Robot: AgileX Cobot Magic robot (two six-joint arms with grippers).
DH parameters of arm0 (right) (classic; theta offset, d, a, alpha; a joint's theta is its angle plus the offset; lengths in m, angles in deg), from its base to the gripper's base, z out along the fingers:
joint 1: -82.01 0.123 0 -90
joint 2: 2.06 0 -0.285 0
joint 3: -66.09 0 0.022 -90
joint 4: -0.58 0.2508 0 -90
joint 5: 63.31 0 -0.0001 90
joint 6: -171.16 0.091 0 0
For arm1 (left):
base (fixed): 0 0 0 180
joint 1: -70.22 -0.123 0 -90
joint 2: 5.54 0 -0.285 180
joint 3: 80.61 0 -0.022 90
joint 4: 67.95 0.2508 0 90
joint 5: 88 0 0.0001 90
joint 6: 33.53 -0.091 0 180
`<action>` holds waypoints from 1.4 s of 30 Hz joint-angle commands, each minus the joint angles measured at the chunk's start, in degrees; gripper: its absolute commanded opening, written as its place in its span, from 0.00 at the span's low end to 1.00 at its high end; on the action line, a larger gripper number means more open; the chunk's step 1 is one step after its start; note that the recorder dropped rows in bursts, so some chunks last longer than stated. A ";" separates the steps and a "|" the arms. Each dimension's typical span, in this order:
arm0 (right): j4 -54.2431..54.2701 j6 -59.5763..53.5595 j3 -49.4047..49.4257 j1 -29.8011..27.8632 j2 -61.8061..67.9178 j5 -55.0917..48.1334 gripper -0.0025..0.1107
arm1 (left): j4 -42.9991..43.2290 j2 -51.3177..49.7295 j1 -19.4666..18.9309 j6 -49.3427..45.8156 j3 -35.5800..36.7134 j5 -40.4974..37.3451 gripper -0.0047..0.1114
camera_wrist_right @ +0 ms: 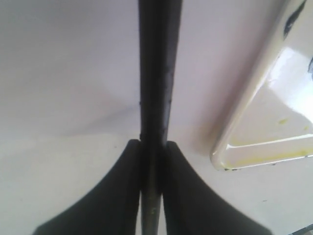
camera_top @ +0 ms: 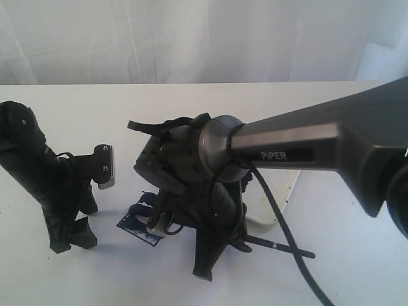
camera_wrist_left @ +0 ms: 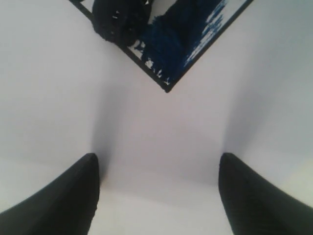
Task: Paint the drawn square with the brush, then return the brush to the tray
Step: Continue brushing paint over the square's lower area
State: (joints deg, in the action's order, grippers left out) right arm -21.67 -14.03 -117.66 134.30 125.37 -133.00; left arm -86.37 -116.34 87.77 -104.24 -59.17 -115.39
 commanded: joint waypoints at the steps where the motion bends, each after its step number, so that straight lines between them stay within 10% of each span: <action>1: 5.01 -5.79 -0.25 -0.32 -0.16 -0.27 0.02 | 1.35 -0.67 0.33 0.39 0.53 -1.60 0.65; 42: 7.65 -6.15 -0.15 -2.09 -0.16 -0.27 0.02 | 1.35 -0.67 0.33 0.39 0.53 -1.73 0.65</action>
State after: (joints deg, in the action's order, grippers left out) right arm -14.34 -18.63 -117.66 132.43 125.37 -133.00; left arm -86.24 -116.34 87.77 -104.24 -59.17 -115.39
